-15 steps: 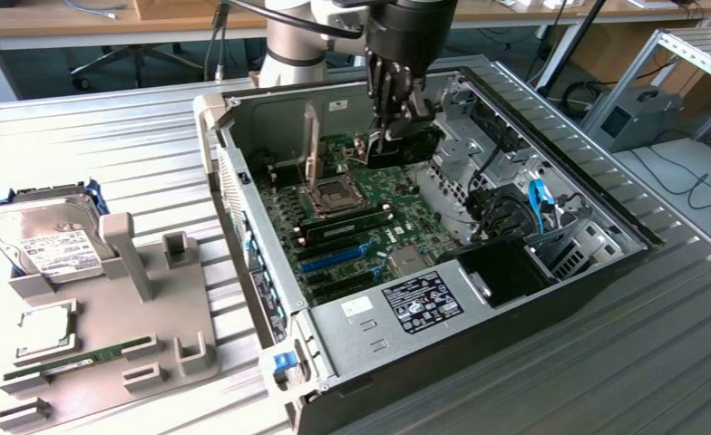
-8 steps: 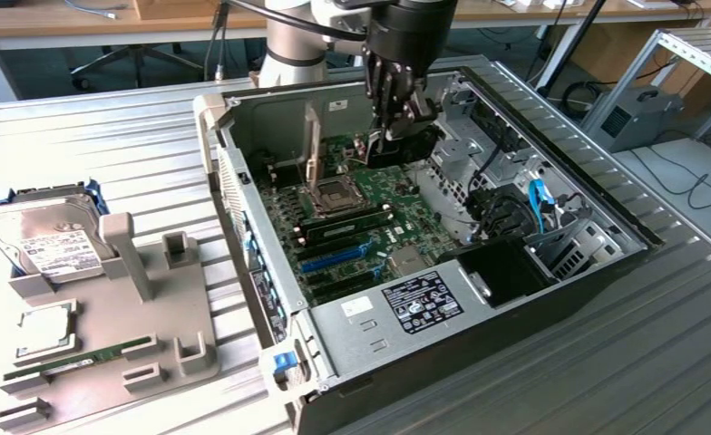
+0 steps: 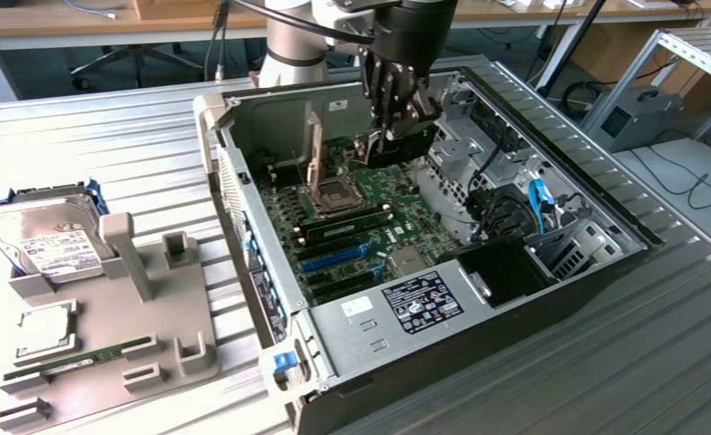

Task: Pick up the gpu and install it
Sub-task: 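Insert the gpu into the slot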

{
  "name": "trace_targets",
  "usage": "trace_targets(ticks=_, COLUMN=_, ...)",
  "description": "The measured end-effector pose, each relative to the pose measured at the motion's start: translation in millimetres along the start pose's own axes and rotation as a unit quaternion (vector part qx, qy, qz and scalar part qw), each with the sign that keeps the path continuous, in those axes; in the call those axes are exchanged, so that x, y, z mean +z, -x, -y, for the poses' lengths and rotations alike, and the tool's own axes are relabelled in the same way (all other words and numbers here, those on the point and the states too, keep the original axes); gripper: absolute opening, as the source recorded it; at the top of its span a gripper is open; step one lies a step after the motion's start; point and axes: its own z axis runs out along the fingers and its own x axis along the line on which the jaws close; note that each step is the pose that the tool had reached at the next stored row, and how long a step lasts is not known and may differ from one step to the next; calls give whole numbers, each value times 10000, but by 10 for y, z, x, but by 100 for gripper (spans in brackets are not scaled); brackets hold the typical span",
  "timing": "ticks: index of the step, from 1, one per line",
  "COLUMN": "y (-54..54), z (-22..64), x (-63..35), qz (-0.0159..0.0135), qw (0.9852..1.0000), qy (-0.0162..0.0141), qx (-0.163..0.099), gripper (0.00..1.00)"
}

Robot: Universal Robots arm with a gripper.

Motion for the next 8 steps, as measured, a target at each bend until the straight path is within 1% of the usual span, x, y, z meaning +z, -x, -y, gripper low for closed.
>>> trace_targets(ticks=8, y=0, z=2, x=0, qz=5, qw=10000, qy=2, qx=-58, gripper=26)
